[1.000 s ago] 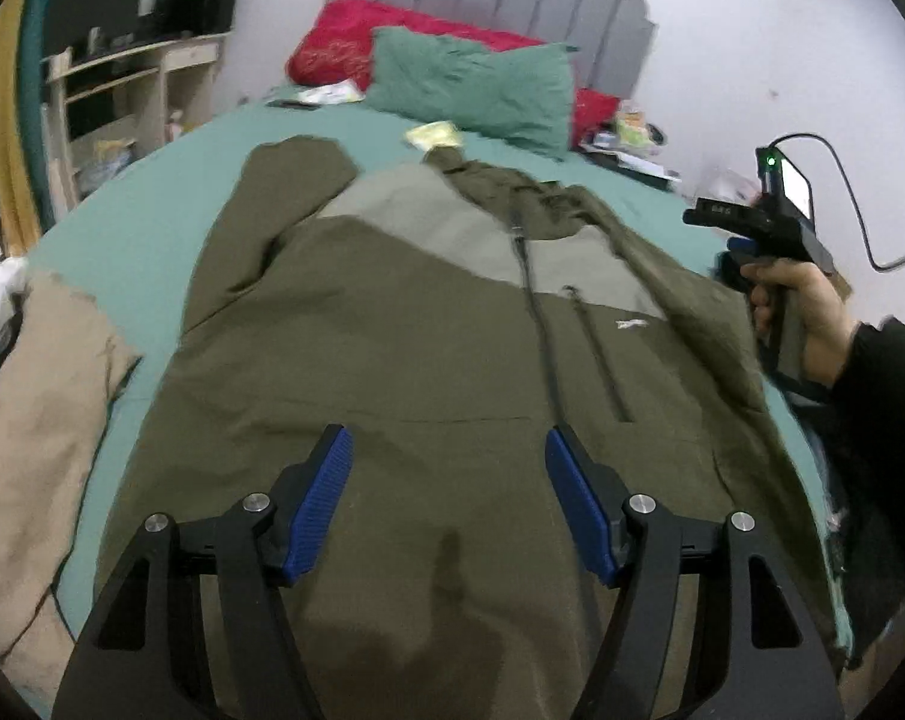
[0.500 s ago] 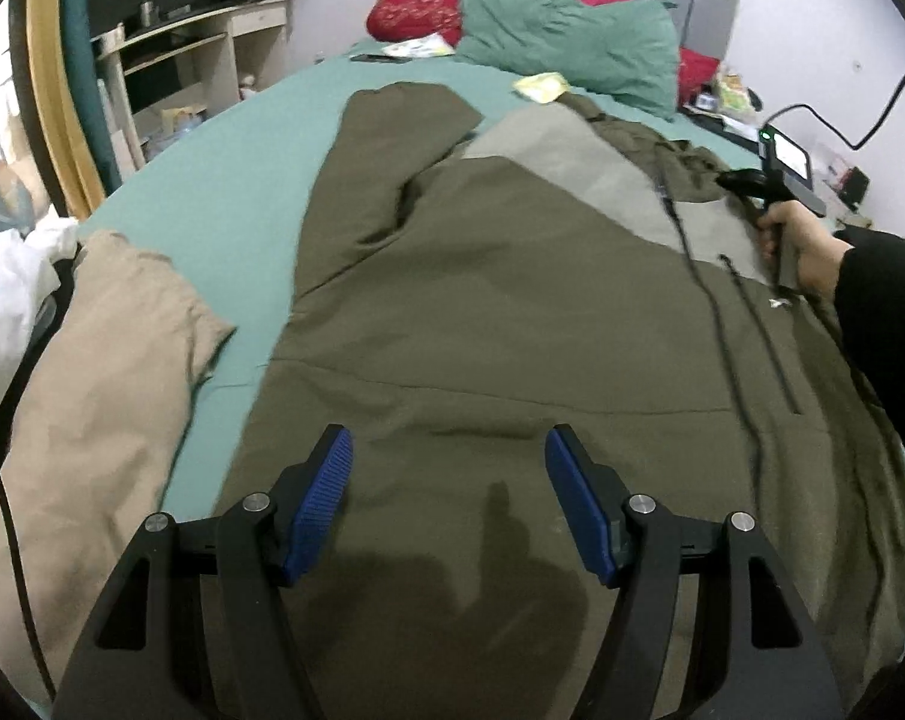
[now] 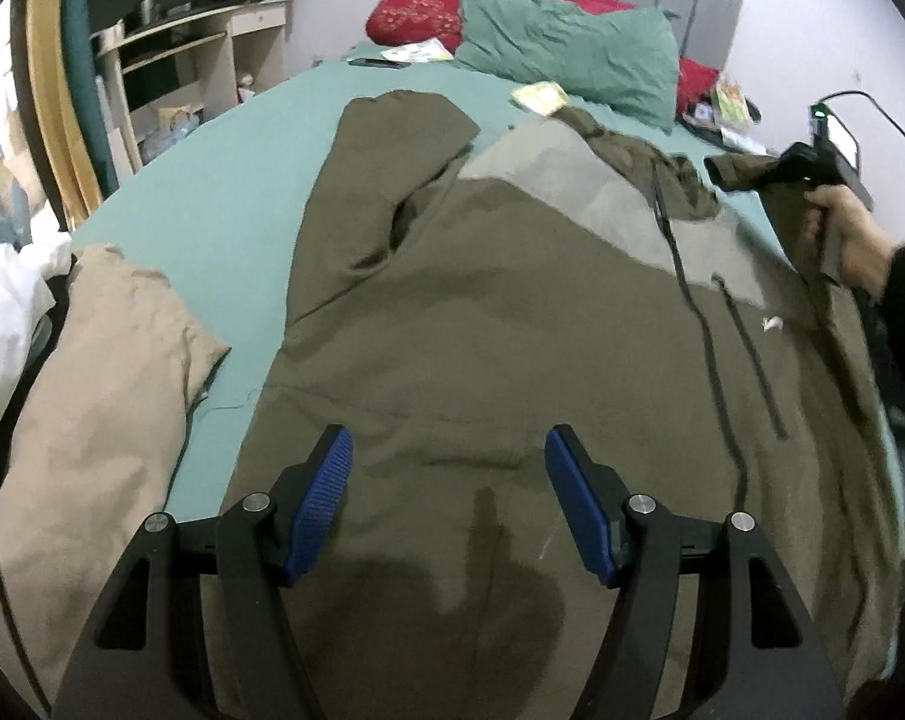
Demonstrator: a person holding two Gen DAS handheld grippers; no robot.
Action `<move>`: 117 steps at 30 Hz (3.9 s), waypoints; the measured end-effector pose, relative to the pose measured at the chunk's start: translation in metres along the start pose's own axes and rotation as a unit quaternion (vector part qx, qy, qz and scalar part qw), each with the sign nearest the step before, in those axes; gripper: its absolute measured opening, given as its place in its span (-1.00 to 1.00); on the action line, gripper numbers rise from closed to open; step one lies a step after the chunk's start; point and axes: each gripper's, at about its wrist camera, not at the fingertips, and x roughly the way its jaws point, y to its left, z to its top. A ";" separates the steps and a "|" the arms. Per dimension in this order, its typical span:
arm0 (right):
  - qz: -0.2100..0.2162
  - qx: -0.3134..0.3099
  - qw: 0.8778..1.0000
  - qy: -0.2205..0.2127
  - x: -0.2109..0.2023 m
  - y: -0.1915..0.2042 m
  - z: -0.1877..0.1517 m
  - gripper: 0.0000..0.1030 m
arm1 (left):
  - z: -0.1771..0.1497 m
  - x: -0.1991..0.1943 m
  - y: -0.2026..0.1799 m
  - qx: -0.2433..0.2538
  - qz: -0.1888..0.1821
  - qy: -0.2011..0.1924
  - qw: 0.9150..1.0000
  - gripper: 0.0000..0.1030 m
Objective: Fold large clothes
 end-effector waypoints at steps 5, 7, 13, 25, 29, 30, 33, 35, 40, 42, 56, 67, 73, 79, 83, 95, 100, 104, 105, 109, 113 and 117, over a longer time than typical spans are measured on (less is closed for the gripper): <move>0.078 -0.027 0.996 -0.020 -0.070 0.058 -0.001 -0.96 | 0.000 -0.015 -0.001 -0.013 -0.002 -0.010 1.000 0.37; 0.103 -0.031 0.994 -0.020 -0.090 0.077 -0.007 -0.96 | -0.001 -0.019 -0.002 -0.011 -0.001 -0.015 1.000 0.37; 0.169 -0.051 0.984 0.000 -0.120 0.144 -0.045 -0.96 | 0.002 -0.028 0.011 -0.025 0.006 -0.026 0.999 0.37; 0.168 -0.118 0.951 0.232 -0.024 0.202 -0.207 -0.55 | 0.016 -0.019 0.049 -0.060 0.015 -0.019 0.998 0.37; 0.151 -0.160 0.952 0.213 -0.038 0.200 -0.206 -0.03 | 0.013 -0.022 0.053 -0.068 0.009 -0.023 0.997 0.37; 0.139 -0.180 0.953 0.199 -0.047 0.203 -0.202 0.06 | 0.011 -0.022 0.053 -0.066 0.011 -0.020 0.998 0.37; 0.144 -0.222 0.953 0.150 -0.080 0.214 -0.199 0.07 | 0.005 -0.021 0.049 -0.050 0.007 -0.011 0.999 0.37; 0.155 -0.225 0.955 0.113 -0.094 0.215 -0.195 0.07 | 0.001 -0.020 0.048 -0.036 0.013 -0.012 0.999 0.37; 0.202 -0.183 0.955 0.117 -0.074 0.224 -0.200 0.08 | 0.005 -0.016 0.063 -0.050 0.015 0.001 0.999 0.37; 0.221 -0.167 0.939 0.203 -0.047 0.240 -0.215 0.14 | 0.005 -0.021 0.067 -0.058 0.012 -0.004 0.998 0.37; 0.211 -0.212 0.949 0.098 -0.130 0.268 -0.168 0.76 | 0.009 -0.028 0.097 -0.092 0.007 -0.011 0.996 0.37; 0.195 -0.188 0.959 0.080 0.005 0.434 -0.121 0.76 | 0.002 -0.009 0.124 -0.123 0.047 -0.006 0.991 0.37; 0.187 -0.169 0.965 0.077 0.075 0.492 -0.127 0.76 | -0.002 0.020 0.133 -0.116 0.083 -0.006 0.990 0.37; 0.153 -0.194 0.962 0.115 0.128 0.528 -0.138 0.77 | 0.012 0.039 0.132 -0.111 0.102 0.010 0.989 0.38; 0.129 -0.223 0.960 0.110 0.136 0.535 -0.131 0.29 | 0.009 0.043 0.124 -0.087 0.108 0.000 0.990 0.38; 0.122 -0.229 0.965 0.040 0.059 0.459 -0.079 -0.92 | 0.017 0.022 0.117 -0.127 0.066 0.000 0.990 0.37; 0.117 -0.210 0.971 0.010 0.003 0.409 -0.050 -0.92 | 0.018 -0.005 0.105 -0.130 0.032 -0.018 0.991 0.37; 0.117 -0.195 0.974 -0.012 -0.050 0.357 -0.042 -0.92 | 0.012 -0.029 0.101 -0.130 0.019 -0.042 0.990 0.37; 0.118 -0.188 0.975 -0.013 -0.065 0.338 -0.041 -0.92 | 0.011 -0.031 0.101 -0.129 0.018 -0.043 0.991 0.37; 0.128 -0.162 0.978 -0.022 -0.101 0.288 -0.038 -0.92 | 0.008 -0.032 0.095 -0.119 0.023 -0.042 0.992 0.37; 0.137 -0.140 0.980 -0.037 -0.133 0.234 -0.040 -0.92 | 0.006 -0.031 0.083 -0.103 0.019 -0.033 0.994 0.37; 0.138 -0.109 0.983 -0.043 -0.151 0.183 -0.042 -0.92 | 0.010 -0.036 0.070 -0.084 0.007 -0.042 0.995 0.37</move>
